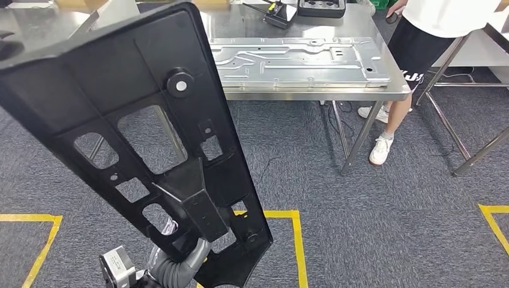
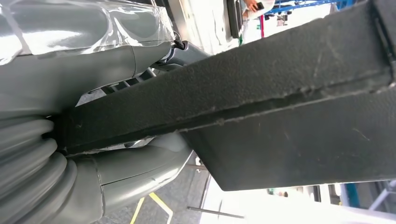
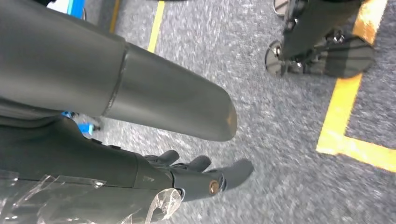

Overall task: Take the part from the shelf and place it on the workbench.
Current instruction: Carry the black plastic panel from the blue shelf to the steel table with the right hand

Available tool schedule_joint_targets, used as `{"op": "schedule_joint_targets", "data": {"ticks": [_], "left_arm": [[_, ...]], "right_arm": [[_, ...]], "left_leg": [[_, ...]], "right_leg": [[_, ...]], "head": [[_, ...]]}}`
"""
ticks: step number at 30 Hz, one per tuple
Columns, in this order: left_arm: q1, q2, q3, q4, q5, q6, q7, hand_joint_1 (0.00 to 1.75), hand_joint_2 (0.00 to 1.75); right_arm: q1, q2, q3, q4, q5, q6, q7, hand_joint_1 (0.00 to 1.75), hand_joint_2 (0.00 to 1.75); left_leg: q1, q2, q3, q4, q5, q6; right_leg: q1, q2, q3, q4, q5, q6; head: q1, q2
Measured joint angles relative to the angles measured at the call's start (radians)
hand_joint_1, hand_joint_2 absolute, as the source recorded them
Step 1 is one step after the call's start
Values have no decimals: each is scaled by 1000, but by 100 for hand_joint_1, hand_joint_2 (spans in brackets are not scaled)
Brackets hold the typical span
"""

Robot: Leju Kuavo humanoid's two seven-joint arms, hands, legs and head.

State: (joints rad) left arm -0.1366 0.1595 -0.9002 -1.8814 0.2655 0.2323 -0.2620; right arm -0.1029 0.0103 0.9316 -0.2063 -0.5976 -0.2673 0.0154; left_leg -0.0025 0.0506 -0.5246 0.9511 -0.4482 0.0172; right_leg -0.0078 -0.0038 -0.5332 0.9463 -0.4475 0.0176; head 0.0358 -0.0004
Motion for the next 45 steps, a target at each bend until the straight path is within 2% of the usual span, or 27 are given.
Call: {"op": "schedule_joint_targets", "data": {"ticks": [2, 4, 5, 6, 7, 9, 10, 12, 15, 17, 19, 20, 21, 22, 23, 25, 26, 27, 30, 32, 34, 36, 37, 38, 41, 42, 45], "left_arm": [[1, 0, 2, 0, 2, 0, 0, 175, 175], [3, 0, 3, 0, 3, 0, 1, 175, 175], [4, 0, 3, 1, 4, 0, 1, 175, 175], [6, 0, 3, 1, 4, 0, 1, 175, 175], [6, 1, 3, 2, 4, 0, 1, 175, 175], [6, 1, 3, 3, 4, -1, 1, 175, 175], [5, 1, 4, 3, 4, -1, 1, 175, 175], [4, 1, 4, 3, 4, -1, 0, 175, 175], [4, 1, 5, 3, 4, -1, 0, 175, 175], [3, 1, 5, 3, 5, -2, 0, 175, 175], [3, 0, 4, 3, 5, -2, 0, 175, 175], [4, 0, 4, 3, 6, -2, 0, 175, 175], [5, 0, 4, 3, 6, -2, 1, 175, 175], [5, 0, 4, 3, 6, -2, 1, 175, 175], [5, 0, 4, 4, 6, -2, 1, 175, 175], [6, 1, 4, 4, 6, -2, 1, 175, 175], [5, 1, 4, 5, 6, -3, 1, 175, 175], [4, 1, 4, 5, 6, -4, 1, 175, 175], [2, 1, 4, 5, 6, -8, 2, 175, 175], [2, 1, 4, 5, 7, -9, 2, 175, 175], [2, 1, 5, 5, 7, -10, 2, 175, 175], [3, 1, 5, 5, 9, -10, 2, 175, 175], [4, 1, 5, 5, 10, -11, 2, 175, 175], [4, 1, 5, 5, 11, -11, 2, 175, 175], [5, 1, 6, 5, 13, -11, 2, 175, 175], [5, 1, 7, 5, 12, -11, 2, 175, 175], [5, 1, 10, 5, 13, -12, 1, 175, 175]], "right_arm": [[0, 0, 0, 0, 1, -3, 0, 0, 0], [0, 1, 0, 0, 2, -4, 0, 0, 0], [-1, 1, 1, 0, 2, -5, 0, 0, 0], [-1, 1, 1, 0, 3, -5, 0, 0, 0], [0, 1, 1, 0, 3, -5, 0, 0, 0], [2, 2, 2, 0, 5, -5, 0, 0, 0], [1, 3, 2, 0, 5, -5, 0, 0, 0], [1, 5, 2, 0, 5, -6, 1, 0, 0], [0, 2, 2, 0, 6, -7, 1, 0, 0], [0, 2, 2, 0, 6, -7, 1, 0, 0], [-1, 2, 2, 0, 6, -7, 1, 0, 0], [0, 2, 2, 0, 6, -7, 1, 0, 0], [1, 2, 2, 0, 6, -7, 1, 0, 0], [2, 1, 2, 0, 7, -7, 1, 0, 0], [3, 0, 2, 0, 8, -7, 1, 0, 0], [7, 1, 3, 0, 8, -7, 1, 0, 0], [6, 2, 3, 0, 8, -7, 1, 0, 0], [5, 3, 3, 0, 8, -8, 1, 0, 0], [1, 2, 3, 0, 8, -8, 0, 0, 0], [-1, 2, 3, 0, 8, -8, 0, 0, 0], [0, 1, 3, 0, 8, -8, 0, 0, 0], [1, 1, 3, 0, 8, -8, 1, 0, 0], [1, 1, 3, 0, 8, -8, 1, 0, 0], [2, 1, 3, 0, 8, -8, 1, 0, 0], [1, 6, 3, 0, 8, -8, 2, 0, 0], [0, 9, 3, 0, 8, -8, 2, 0, 0], [-2, 9, 3, 0, 8, -8, 3, 0, 0]], "left_leg": [[5, -18, -47, 100, -43, -11], [8, -31, -136, 257, -95, -17], [8, -33, -171, 307, -101, -18], [8, -34, -186, 316, -85, -17], [7, -36, -178, 279, -48, -14], [2, -44, -120, 123, 45, 5], [-3, -46, -93, 56, 73, 15], [-10, -49, -69, -1, 81, 30], [-5, -48, -45, -21, 70, 41], [1, -47, -23, -29, 61, 47], [3, -46, -8, -29, 45, 48], [4, -46, 1, -29, 36, 46], [6, -46, 12, -29, 27, 42], [10, -47, 26, -29, 16, 38], [14, -47, 42, -29, 4, 31], [18, -47, 68, -26, -22, 16], [18, -45, 76, -25, -34, 8], [17, -43, 83, -23, -43, 0], [22, -40, 81, 17, -45, -15], [25, -41, 20, 119, -51, -20], [22, -41, -74, 254, -99, -21], [16, -41, -144, 317, -148, -13], [11, -41, -157, 302, -149, -5], [3, -42, -154, 254, -125, 8], [-30, -55, -114, 67, 36, 63], [-39, -61, -104, 32, 70, 76], [-38, -69, -57, -19, 81, 91]], "right_leg": [[-4, 6, 11, -1, -4, -10], [-4, 14, 19, -1, -11, -17], [-4, 19, 25, -1, -16, -18], [-3, 25, 32, -1, -22, -18], [-2, 31, 43, -1, -29, -17], [1, 40, 65, -2, -46, -15], [2, 44, 72, -3, -54, -12], [2, 45, 78, -6, -62, -2], [3, 39, 77, 27, -55, 11], [4, 28, 22, 127, -70, 18], [-1, 20, -72, 260, -121, 28], [-4, 18, -112, 302, -148, 33], [-7, 17, -135, 311, -160, 38], [-11, 15, -140, 284, -149, 43], [-15, 12, -130, 227, -113, 49], [-25, -3, -97, 91, -5, 60], [-27, -10, -86, 51, 33, 56], [-27, -14, -81, 33, 52, 48], [-21, -6, -69, 37, 39, 14], [-19, -1, -55, 37, 28, 1], [-14, 5, -39, 36, 12, -7], [-6, 13, -18, 36, -7, -12], [-1, 17, -4, 36, -17, -14], [5, 20, 11, 35, -28, -15], [14, 26, 50, 28, -58, -14], [13, 27, 61, 22, -63, -10], [13, 27, 80, 29, -48, 6]], "head": [[-4, 0], [-7, 0], [-8, 0], [-8, 0], [-8, 0], [-9, 0], [-9, 0], [-10, 0], [-10, 0], [-8, 0], [-7, 0], [-7, 0], [-7, 0], [-7, 0], [-7, 0], [-6, 0], [-6, 0], [-6, 0], [-9, 0], [-10, 0], [-12, 0], [-12, 0], [-13, 0], [-13, 0], [-12, 0], [-12, 0], [-13, 0]]}}
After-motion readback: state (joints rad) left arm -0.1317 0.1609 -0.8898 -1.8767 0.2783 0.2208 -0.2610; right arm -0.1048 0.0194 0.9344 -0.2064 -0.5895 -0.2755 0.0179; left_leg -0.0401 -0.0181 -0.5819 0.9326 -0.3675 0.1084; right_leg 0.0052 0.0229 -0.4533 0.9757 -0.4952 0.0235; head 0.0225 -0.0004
